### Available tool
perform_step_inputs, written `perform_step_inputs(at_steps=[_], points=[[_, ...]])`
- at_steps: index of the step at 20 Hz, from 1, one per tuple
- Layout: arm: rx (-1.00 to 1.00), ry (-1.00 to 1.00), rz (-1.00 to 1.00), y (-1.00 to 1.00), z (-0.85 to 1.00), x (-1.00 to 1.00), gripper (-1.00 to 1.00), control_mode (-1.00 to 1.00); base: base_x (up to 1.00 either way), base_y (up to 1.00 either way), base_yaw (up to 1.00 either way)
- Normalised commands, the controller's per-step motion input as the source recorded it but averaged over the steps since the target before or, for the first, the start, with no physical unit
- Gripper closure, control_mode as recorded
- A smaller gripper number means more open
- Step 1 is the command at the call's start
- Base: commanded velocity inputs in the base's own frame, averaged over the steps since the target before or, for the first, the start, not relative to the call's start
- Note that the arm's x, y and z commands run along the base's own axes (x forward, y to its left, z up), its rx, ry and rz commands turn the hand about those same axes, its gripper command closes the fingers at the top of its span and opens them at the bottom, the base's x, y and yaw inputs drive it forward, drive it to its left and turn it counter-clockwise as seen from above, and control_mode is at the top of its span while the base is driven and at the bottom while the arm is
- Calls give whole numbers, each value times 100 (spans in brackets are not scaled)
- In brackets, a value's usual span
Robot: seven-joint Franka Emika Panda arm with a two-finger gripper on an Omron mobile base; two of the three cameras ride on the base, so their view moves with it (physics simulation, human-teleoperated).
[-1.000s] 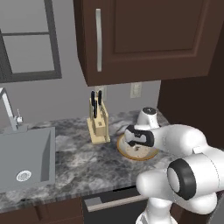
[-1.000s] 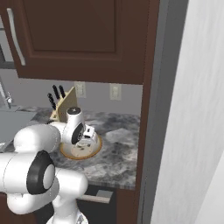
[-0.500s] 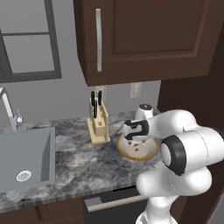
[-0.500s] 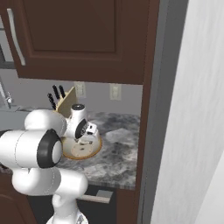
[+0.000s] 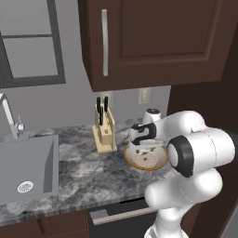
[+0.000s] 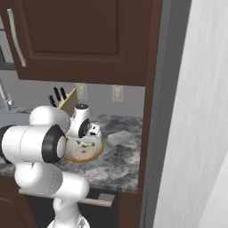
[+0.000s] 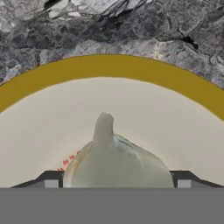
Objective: Take the garlic, peach, and pear from the freezer and place them in the bowl on the counter.
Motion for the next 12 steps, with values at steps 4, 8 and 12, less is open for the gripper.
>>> perform_step_inputs(at_steps=[4, 8, 12], points=[[0, 2, 0, 0, -41, 16, 100, -100, 0, 0, 0], [0, 5, 0, 0, -44, 8, 100, -100, 0, 0, 0], [0, 4, 0, 0, -40, 5, 100, -100, 0, 0, 0]])
